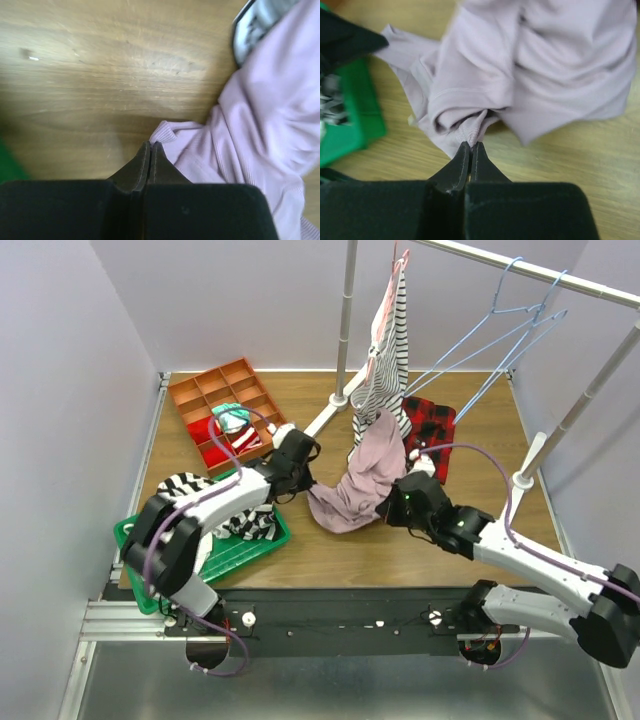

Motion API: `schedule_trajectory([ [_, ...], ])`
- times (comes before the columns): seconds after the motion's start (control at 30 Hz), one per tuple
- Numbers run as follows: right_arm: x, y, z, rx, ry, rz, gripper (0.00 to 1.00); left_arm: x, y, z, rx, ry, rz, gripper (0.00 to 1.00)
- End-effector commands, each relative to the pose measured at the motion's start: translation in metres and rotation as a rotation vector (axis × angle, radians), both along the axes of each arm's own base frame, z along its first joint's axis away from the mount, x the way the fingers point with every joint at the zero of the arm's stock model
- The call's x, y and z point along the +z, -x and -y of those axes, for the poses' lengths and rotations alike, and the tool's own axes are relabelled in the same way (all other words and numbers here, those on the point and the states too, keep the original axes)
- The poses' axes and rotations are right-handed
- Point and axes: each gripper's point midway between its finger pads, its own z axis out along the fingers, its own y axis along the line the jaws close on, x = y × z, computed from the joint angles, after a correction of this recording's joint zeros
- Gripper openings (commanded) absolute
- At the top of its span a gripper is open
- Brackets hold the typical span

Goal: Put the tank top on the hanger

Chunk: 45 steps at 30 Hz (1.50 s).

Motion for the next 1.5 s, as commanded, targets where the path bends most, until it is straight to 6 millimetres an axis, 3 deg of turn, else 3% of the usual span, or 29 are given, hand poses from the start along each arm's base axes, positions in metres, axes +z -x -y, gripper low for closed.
schedule_trajectory([
  [0.0, 0.081, -0.009, -0.008, 0.042, -0.055, 0.14, 0.01, 0.106, 0.003, -0.041, 0.101, -0.019, 0.207, 0.0],
  [0.17, 0.151, -0.019, -0.016, 0.072, -0.091, 0.251, 0.01, 0.226, 0.015, -0.06, 0.114, 0.059, 0.406, 0.0],
  [0.27, 0.209, -0.028, -0.015, 0.058, -0.125, 0.351, 0.01, 0.291, 0.021, -0.064, 0.097, 0.109, 0.518, 0.0],
  [0.3, 0.221, -0.03, -0.016, 0.057, -0.127, 0.373, 0.01, 0.305, 0.022, -0.064, 0.088, 0.126, 0.541, 0.0],
  [0.33, 0.253, -0.033, -0.013, 0.048, -0.15, 0.43, 0.01, 0.317, 0.022, -0.063, 0.075, 0.125, 0.561, 0.0],
  [0.37, 0.262, -0.037, -0.013, 0.034, -0.14, 0.447, 0.01, 0.347, 0.025, -0.063, 0.069, 0.162, 0.61, 0.0],
  [0.43, 0.289, -0.042, -0.009, 0.021, -0.13, 0.506, 0.01, 0.373, 0.026, -0.06, 0.042, 0.184, 0.652, 0.0],
  [0.47, 0.32, -0.043, -0.003, -0.008, -0.153, 0.561, 0.01, 0.4, 0.026, -0.059, 0.039, 0.212, 0.696, 0.0],
  [0.53, 0.346, -0.05, -0.003, -0.015, -0.14, 0.615, 0.01, 0.421, 0.021, -0.054, 0.032, 0.224, 0.72, 0.0],
  [0.57, 0.382, -0.048, 0.005, -0.044, -0.179, 0.676, 0.01, 0.456, 0.028, -0.058, 0.033, 0.263, 0.786, 0.0],
  [0.63, 0.403, -0.055, 0.003, -0.046, -0.163, 0.721, 0.01, 0.475, 0.024, -0.052, 0.021, 0.283, 0.816, 0.0],
  [0.67, 0.417, -0.055, 0.004, -0.054, -0.171, 0.747, 0.01, 0.505, 0.033, -0.055, 0.01, 0.332, 0.879, 0.0],
  [0.7, 0.444, -0.05, 0.011, -0.07, -0.203, 0.794, 0.01, 0.514, 0.033, -0.054, 0.007, 0.343, 0.898, 0.0],
  [0.77, 0.457, -0.058, 0.008, -0.079, -0.184, 0.825, 0.01, 0.537, 0.034, -0.052, 0.0, 0.384, 0.955, 0.0],
  [0.8, 0.477, -0.054, 0.014, -0.093, -0.208, 0.862, 0.01, 0.543, 0.034, -0.05, -0.008, 0.395, 0.975, 0.0],
  [0.87, 0.482, -0.062, 0.009, -0.099, -0.193, 0.875, 0.01, 0.553, 0.033, -0.048, -0.007, 0.425, 1.01, 0.0],
  [0.93, 0.491, -0.062, 0.011, -0.11, -0.202, 0.895, 0.01, 0.552, 0.032, -0.046, -0.01, 0.433, 1.006, 0.0],
  [1.0, 0.481, -0.066, 0.01, -0.119, -0.18, 0.872, 0.01, 0.54, 0.027, -0.041, -0.02, 0.419, 0.978, 0.0],
  [1.03, 0.46, -0.072, 0.003, -0.11, -0.154, 0.832, 0.01, 0.532, 0.025, -0.039, -0.02, 0.409, 0.963, 0.0],
  [1.13, 0.43, -0.07, 0.009, -0.135, -0.152, 0.774, 0.01, 0.488, 0.015, -0.033, -0.018, 0.368, 0.884, 0.0],
  [1.17, 0.392, -0.076, 0.004, -0.129, -0.101, 0.711, 0.01, 0.461, 0.011, -0.03, -0.023, 0.341, 0.836, 0.0],
  [1.23, 0.363, -0.064, 0.014, -0.155, -0.131, 0.652, 0.01, 0.428, 0.009, -0.023, -0.045, 0.327, 0.779, 0.0],
  [1.27, 0.347, -0.059, 0.016, -0.152, -0.14, 0.622, 0.01, 0.389, 0.006, -0.018, -0.05, 0.311, 0.716, 0.0],
  [1.3, 0.284, -0.06, 0.012, -0.138, -0.071, 0.527, 0.01, 0.365, 0.005, -0.014, -0.067, 0.303, 0.679, 0.0],
  [1.33, 0.274, -0.047, 0.022, -0.161, -0.133, 0.5, 0.01, 0.342, 0.005, -0.01, -0.077, 0.296, 0.642, 0.0],
  [1.37, 0.242, -0.042, 0.023, -0.162, -0.117, 0.448, 0.01, 0.293, 0.007, -0.003, -0.093, 0.294, 0.559, 0.0],
  [1.4, 0.181, -0.037, 0.026, -0.158, -0.053, 0.355, 0.01, 0.267, 0.009, 0.003, -0.115, 0.295, 0.518, 0.0],
  [1.43, 0.161, -0.027, 0.034, -0.162, -0.059, 0.328, 0.01, 0.243, 0.012, 0.008, -0.139, 0.297, 0.48, 0.0],
  [1.47, 0.136, -0.021, 0.037, -0.188, -0.062, 0.275, 0.04, 0.197, 0.018, 0.013, -0.164, 0.283, 0.412, 0.0],
])
